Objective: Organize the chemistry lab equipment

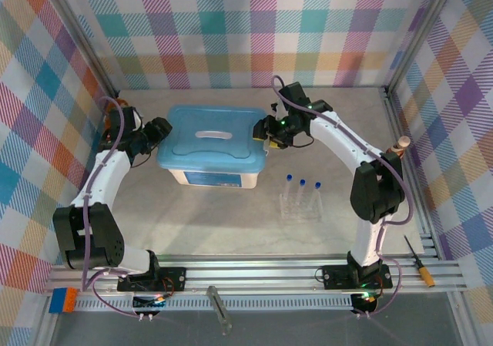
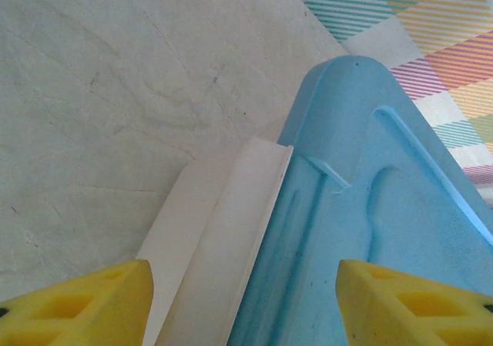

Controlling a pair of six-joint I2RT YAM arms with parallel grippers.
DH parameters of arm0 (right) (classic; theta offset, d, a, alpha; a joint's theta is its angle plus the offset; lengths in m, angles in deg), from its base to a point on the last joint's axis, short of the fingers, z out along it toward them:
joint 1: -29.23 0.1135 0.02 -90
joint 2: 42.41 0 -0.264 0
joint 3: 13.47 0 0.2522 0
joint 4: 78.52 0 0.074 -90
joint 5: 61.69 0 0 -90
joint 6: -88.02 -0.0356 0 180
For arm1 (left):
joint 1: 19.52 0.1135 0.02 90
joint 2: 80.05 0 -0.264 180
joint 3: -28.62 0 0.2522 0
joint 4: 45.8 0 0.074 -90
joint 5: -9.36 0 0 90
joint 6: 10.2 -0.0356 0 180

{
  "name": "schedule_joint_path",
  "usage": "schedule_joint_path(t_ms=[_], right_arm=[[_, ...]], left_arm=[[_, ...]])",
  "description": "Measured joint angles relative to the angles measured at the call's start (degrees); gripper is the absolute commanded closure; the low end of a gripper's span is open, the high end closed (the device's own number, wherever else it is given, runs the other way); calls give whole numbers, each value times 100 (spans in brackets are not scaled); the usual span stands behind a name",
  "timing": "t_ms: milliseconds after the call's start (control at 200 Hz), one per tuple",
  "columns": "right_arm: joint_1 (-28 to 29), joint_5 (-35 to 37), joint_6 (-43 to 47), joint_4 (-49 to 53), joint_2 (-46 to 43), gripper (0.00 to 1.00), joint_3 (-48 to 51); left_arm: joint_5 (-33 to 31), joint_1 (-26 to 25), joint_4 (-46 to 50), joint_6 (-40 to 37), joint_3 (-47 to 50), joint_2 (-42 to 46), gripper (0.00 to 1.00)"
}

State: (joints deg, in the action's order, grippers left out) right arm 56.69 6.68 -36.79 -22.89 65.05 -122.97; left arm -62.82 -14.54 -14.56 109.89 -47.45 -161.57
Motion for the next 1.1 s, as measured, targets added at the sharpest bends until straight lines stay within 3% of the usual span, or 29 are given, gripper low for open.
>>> schedule_joint_path(t_ms=[470,1100], right_arm=[[-2,302,275,610,273,60,-599],[-144,817,402,940,459,56,-1045]], left_arm=[[-717,-485,529,-407,-328,-26,52],[-1456,-1095,774,-435,-992,-664,50]])
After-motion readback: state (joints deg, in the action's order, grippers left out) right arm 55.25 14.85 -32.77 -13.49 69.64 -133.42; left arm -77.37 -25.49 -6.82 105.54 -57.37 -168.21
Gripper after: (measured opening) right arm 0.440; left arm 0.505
